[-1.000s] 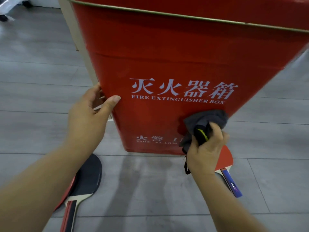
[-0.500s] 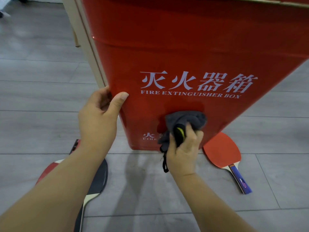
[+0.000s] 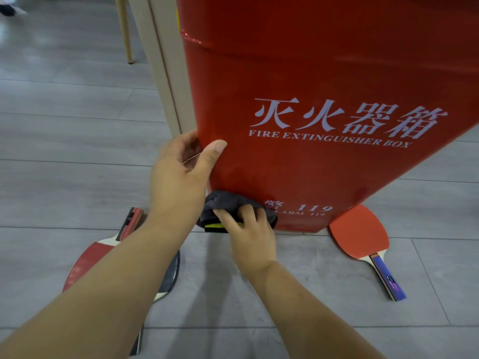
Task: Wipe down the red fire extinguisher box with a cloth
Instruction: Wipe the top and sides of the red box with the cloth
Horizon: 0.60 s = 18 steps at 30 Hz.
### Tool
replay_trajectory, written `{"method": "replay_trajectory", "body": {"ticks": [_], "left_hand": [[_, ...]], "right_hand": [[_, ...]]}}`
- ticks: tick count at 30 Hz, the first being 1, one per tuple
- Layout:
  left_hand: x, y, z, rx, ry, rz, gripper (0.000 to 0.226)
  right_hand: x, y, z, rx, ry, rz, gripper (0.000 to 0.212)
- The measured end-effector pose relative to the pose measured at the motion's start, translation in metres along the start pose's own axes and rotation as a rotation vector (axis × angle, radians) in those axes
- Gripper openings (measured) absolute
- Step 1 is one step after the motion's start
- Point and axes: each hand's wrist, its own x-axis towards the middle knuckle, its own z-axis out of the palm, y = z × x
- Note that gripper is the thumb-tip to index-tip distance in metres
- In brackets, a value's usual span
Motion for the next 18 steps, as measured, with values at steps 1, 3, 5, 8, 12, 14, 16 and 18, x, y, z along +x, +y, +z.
{"method": "replay_trajectory", "body": {"ticks": [1,3,5,8,12,14,16,18], "left_hand": [[-0.001,-0.003,0.002,0.003,0.003,-0.006,0.045],[-0.002,-0.009,0.005,0.038,-0.004,-0.003,0.048],[-0.004,-0.015,0.011,0.057,-0.005,0.002,0.055],[-0.01,-0.021,0.019,0.059,0.005,-0.035,0.068],[-0.013,-0.03,0.026,0.089,0.032,-0.032,0.072],[-0.013,-0.033,0.026,0.115,0.035,-0.037,0.068],[-0.012,-0.035,0.026,0.124,0.022,-0.044,0.071],[-0.011,-0.035,0.026,0.127,0.024,-0.05,0.071]], "right_hand": [[-0.001,0.001,-0.003,0.007,-0.003,0.044,0.051],[-0.003,0.011,-0.012,0.031,0.033,0.157,0.049],[-0.007,0.027,-0.021,0.071,0.101,0.253,0.054],[-0.016,0.058,-0.035,0.171,0.167,0.374,0.073],[-0.031,0.094,-0.044,0.289,0.194,0.668,0.055],[-0.038,0.109,-0.042,0.359,0.19,0.76,0.053],[-0.038,0.118,-0.042,0.501,0.243,0.886,0.052],[-0.032,0.12,-0.044,0.548,0.297,1.07,0.052]]}}
